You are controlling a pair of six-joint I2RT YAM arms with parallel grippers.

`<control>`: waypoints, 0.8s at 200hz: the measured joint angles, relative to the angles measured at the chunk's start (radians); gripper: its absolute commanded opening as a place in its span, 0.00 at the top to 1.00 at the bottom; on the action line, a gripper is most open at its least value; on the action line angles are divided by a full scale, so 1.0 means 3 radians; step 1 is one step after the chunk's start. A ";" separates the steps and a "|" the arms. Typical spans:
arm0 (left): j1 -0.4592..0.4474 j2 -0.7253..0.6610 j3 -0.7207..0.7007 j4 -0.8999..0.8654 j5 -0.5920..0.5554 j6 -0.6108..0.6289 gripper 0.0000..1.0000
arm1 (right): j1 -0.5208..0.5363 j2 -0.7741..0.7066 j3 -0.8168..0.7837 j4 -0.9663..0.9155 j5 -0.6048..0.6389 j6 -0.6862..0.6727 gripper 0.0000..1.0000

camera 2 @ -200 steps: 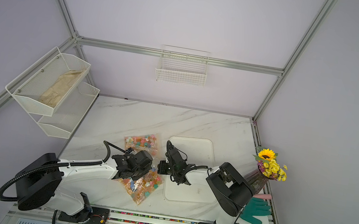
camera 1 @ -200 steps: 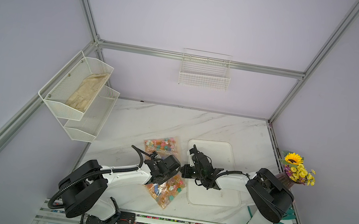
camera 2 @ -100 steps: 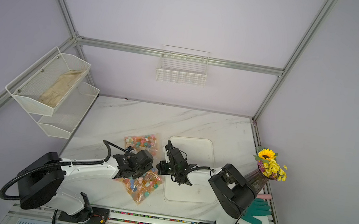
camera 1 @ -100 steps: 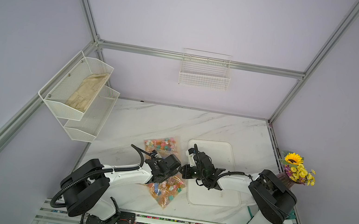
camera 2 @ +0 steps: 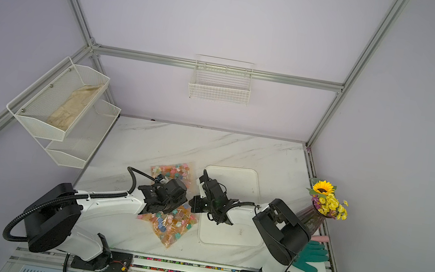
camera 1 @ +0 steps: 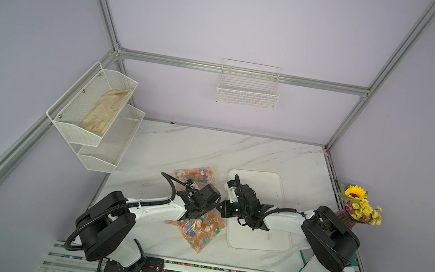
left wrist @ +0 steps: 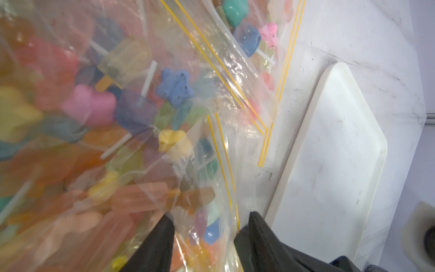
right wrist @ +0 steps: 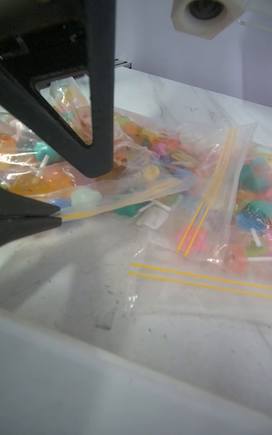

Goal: Pour candies out of the ziploc bag
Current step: Open the ziploc bag at the center of the board.

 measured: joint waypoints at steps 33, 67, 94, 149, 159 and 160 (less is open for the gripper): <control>0.0000 0.0010 0.0000 0.0011 0.0023 0.0019 0.52 | 0.0000 0.0000 0.0000 -0.0018 0.0032 0.0014 1.00; 0.0000 0.0009 0.0000 0.0031 0.0037 0.0057 0.54 | 0.0000 -0.0033 0.0000 -0.0062 0.0104 0.0057 1.00; 0.0000 0.0003 0.0001 0.0045 0.0042 0.0120 0.54 | 0.0000 -0.0145 0.0000 -0.0100 0.0116 0.0083 1.00; 0.0000 0.0003 0.0047 0.0144 0.0048 0.0235 0.54 | 0.0000 -0.0286 0.0000 -0.0165 0.0111 0.0092 1.00; 0.0000 0.0004 0.0047 0.0184 0.0053 0.0258 0.55 | 0.0000 -0.0299 0.0000 -0.0182 0.0108 0.0092 1.00; 0.0000 0.0004 0.0047 0.0189 0.0056 0.0263 0.55 | 0.0000 -0.0301 0.0000 -0.0186 0.0109 0.0092 1.00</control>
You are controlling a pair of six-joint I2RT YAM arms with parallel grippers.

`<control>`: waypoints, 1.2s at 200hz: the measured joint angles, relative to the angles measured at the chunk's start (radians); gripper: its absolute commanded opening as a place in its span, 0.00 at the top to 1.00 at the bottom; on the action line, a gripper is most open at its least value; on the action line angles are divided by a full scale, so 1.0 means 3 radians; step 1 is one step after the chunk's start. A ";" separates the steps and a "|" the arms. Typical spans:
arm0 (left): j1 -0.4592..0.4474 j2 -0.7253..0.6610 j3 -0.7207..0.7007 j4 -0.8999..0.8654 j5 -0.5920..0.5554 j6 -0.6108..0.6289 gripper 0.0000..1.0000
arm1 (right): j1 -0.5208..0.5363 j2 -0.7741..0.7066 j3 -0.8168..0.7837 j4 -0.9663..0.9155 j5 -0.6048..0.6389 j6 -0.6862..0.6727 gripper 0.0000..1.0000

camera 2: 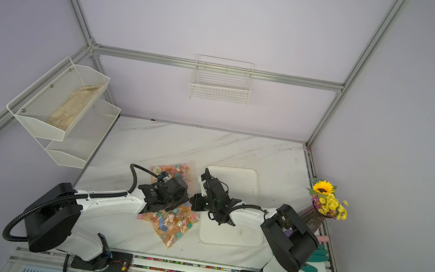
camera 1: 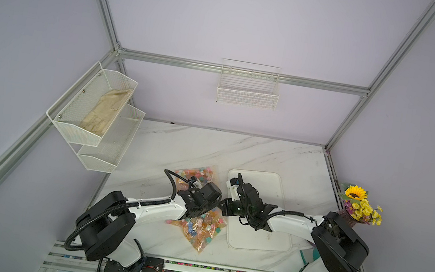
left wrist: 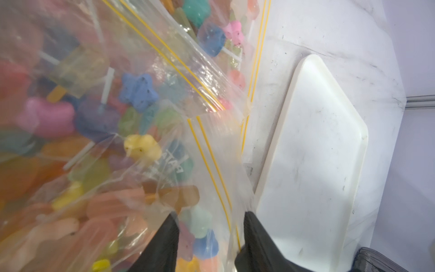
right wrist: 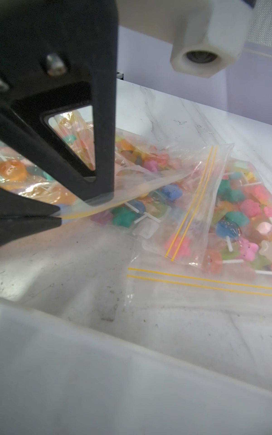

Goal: Pour candies out of the ziploc bag
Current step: Open the ziploc bag at the center of the board.

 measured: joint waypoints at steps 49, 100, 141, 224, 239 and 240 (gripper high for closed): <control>0.0000 0.0018 0.0025 0.0090 0.0047 0.0075 0.73 | 0.0000 -0.0027 0.0000 -0.0046 -0.0009 -0.0001 1.00; 0.0003 0.0083 0.0058 0.0095 0.0080 0.0102 0.79 | -0.0003 -0.0027 0.0000 -0.0064 -0.0010 -0.0003 1.00; 0.0010 0.0177 0.0114 0.0089 0.0104 0.0106 0.81 | -0.0003 -0.0027 0.0000 -0.0065 -0.0009 -0.0003 1.00; 0.0015 0.0193 0.0259 -0.0025 0.0169 0.0093 0.73 | -0.0003 -0.0027 0.0000 -0.0064 -0.0008 -0.0003 1.00; 0.0015 0.0193 0.0259 -0.0046 0.0172 0.0090 0.75 | -0.0003 -0.0027 0.0000 -0.0064 -0.0008 -0.0003 1.00; 0.0015 0.0193 0.0259 -0.0046 0.0172 0.0090 0.75 | -0.0003 -0.0027 0.0000 -0.0065 -0.0008 -0.0003 1.00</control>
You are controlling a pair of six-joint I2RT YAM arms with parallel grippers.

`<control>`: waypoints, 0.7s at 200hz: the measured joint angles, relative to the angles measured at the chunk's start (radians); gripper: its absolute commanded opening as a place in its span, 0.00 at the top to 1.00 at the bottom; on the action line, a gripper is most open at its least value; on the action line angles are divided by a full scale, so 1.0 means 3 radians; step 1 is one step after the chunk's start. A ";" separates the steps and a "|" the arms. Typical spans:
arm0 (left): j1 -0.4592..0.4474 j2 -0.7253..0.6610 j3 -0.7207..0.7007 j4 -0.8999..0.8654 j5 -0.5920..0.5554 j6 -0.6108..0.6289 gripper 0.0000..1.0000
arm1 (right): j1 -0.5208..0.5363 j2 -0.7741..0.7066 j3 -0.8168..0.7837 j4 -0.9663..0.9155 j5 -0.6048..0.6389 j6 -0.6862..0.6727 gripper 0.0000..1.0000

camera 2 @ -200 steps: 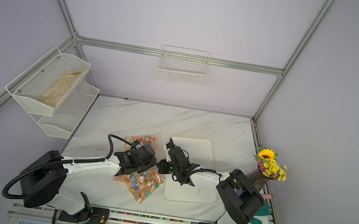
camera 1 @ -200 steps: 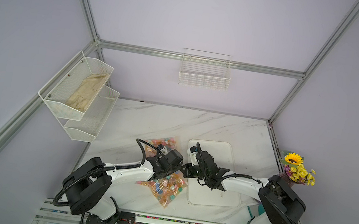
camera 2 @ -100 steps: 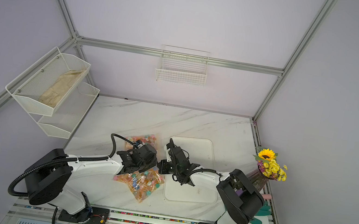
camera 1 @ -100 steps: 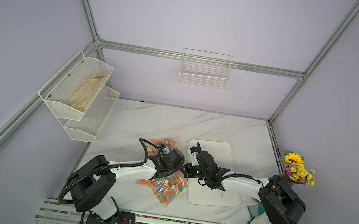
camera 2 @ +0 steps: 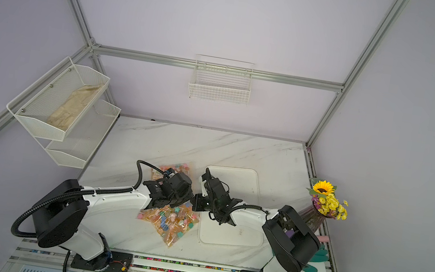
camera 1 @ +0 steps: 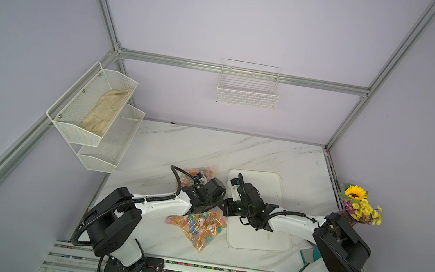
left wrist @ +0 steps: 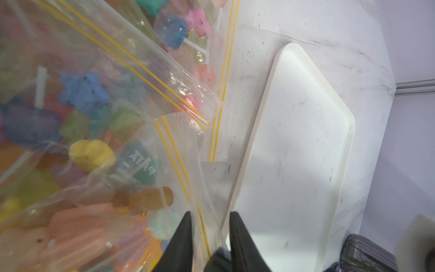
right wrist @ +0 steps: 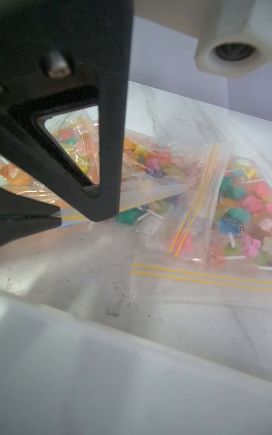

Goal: Pour candies out of the ziploc bag
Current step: Open the ziploc bag at the center of the board.

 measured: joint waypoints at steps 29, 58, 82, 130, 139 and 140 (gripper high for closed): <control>0.0000 0.0000 0.0000 -0.0019 0.0022 -0.0001 0.76 | 0.0000 0.0000 0.0000 0.0000 0.0001 0.0000 1.00; 0.0000 0.0000 0.0000 -0.0019 0.0025 -0.0003 0.77 | 0.0000 0.0000 0.0000 0.0001 0.0001 0.0000 1.00; 0.0000 0.0000 0.0000 -0.0020 0.0024 -0.0010 0.77 | 0.0000 0.0000 0.0000 0.0001 0.0001 0.0000 1.00; 0.0000 -0.0064 -0.0004 -0.0020 -0.0017 -0.0069 0.70 | -0.0001 0.0000 0.0000 0.0000 0.0003 0.0001 1.00; 0.0000 -0.0122 -0.0008 -0.0018 -0.0031 -0.0079 0.70 | -0.0001 0.0000 0.0000 0.0000 0.0003 0.0001 1.00; 0.0000 -0.0131 -0.0008 -0.0019 -0.0033 -0.0083 0.71 | -0.0001 0.0000 0.0000 0.0000 0.0003 0.0001 1.00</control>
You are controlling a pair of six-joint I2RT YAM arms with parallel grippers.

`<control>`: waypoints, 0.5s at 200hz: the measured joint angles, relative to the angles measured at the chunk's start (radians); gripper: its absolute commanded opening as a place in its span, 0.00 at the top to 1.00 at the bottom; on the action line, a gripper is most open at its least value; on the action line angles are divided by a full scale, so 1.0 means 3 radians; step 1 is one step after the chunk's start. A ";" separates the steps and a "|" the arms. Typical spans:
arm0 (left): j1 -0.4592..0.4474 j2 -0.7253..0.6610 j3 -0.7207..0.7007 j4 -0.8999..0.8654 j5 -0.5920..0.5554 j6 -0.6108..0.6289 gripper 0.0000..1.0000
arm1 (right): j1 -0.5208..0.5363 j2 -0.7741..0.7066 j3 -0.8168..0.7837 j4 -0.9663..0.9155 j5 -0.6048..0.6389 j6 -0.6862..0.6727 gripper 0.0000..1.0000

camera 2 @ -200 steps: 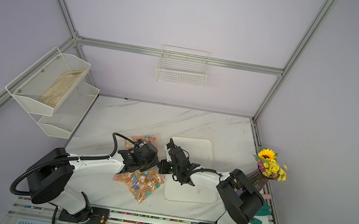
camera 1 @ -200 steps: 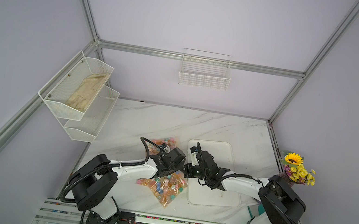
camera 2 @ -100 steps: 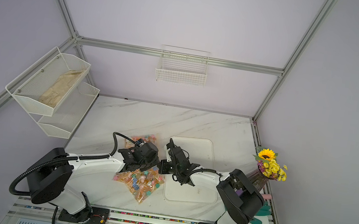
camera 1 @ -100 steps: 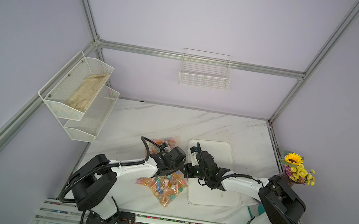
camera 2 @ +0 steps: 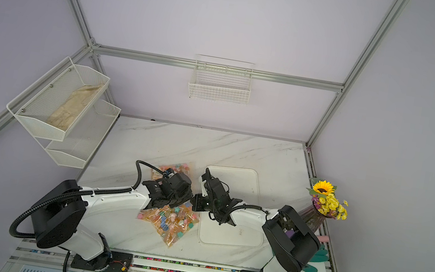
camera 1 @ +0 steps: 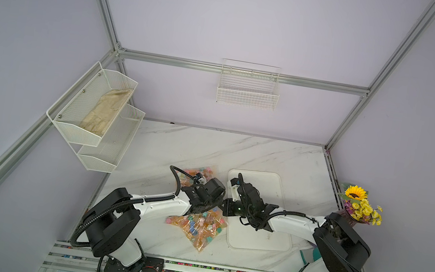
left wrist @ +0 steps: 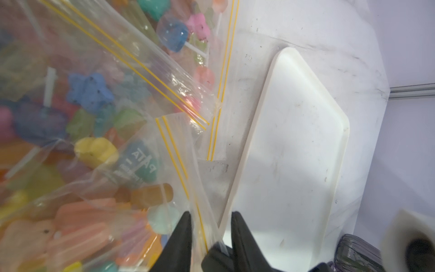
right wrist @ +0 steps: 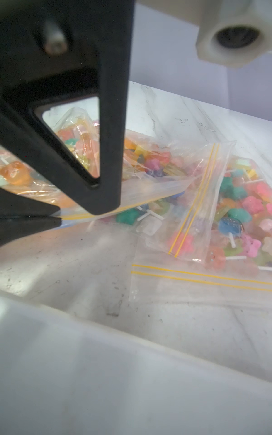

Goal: Pour candies out of the ziploc bag
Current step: Open the ziploc bag at the center of the board.

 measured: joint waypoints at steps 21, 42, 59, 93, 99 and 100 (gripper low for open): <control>0.0000 -0.0123 -0.0001 0.0015 -0.0023 -0.0023 0.73 | -0.0004 0.0000 0.0000 0.0000 0.0000 0.0000 1.00; 0.0000 -0.0150 -0.0019 0.0066 -0.0034 -0.0045 0.74 | -0.0009 0.0000 0.0001 0.0000 0.0000 -0.0001 1.00; 0.0000 -0.0149 -0.0038 0.0061 -0.0033 -0.0053 0.73 | -0.0011 0.0000 0.0001 0.0000 0.0000 -0.0001 1.00; 0.0000 -0.0104 -0.0038 0.0011 -0.0031 -0.0089 0.71 | -0.0011 0.0000 0.0001 0.0000 0.0000 0.0000 1.00; 0.0000 -0.0089 -0.0038 -0.0013 -0.0029 -0.0097 0.71 | -0.0011 0.0000 0.0001 0.0000 0.0000 0.0000 1.00; 0.0000 -0.0088 -0.0038 -0.0017 -0.0029 -0.0098 0.71 | -0.0011 0.0000 0.0001 -0.0001 0.0000 0.0000 1.00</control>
